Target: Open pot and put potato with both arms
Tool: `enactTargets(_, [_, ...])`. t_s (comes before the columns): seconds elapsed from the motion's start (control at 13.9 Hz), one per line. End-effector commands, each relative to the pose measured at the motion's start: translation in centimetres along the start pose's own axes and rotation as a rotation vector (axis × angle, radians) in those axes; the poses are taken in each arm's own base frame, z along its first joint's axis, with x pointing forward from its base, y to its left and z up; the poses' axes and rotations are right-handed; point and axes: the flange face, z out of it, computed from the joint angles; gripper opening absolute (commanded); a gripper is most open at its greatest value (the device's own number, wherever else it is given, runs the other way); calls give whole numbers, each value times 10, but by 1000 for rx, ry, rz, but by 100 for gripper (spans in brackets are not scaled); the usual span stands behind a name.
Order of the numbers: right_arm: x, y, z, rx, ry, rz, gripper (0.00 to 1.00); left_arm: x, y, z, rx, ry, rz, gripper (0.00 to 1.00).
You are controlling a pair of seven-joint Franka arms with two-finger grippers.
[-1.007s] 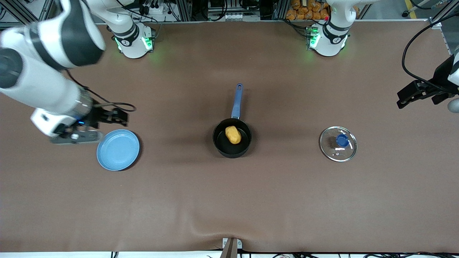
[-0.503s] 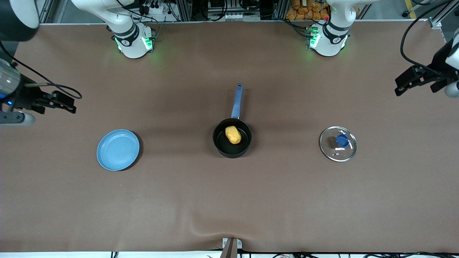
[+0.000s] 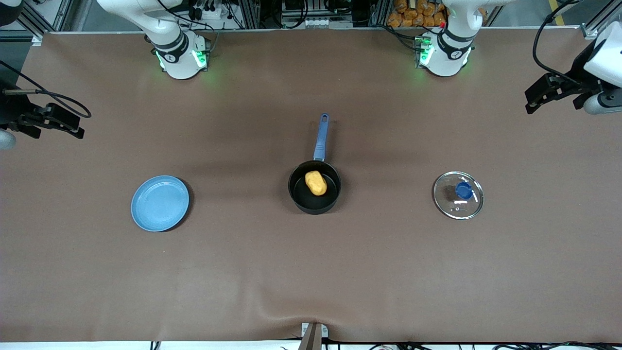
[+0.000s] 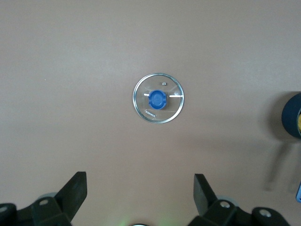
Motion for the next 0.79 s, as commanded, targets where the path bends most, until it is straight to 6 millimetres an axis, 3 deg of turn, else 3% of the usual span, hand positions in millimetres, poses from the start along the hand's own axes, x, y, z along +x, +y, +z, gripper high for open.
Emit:
enactTargets(0.0, [-8, 11, -2, 4, 2, -11, 100, -14, 4, -8, -7, 13, 15, 100])
enactTargets(0.72, [-11, 9, -6, 5, 9, -16, 100, -29, -18, 8, -7, -38, -27, 100])
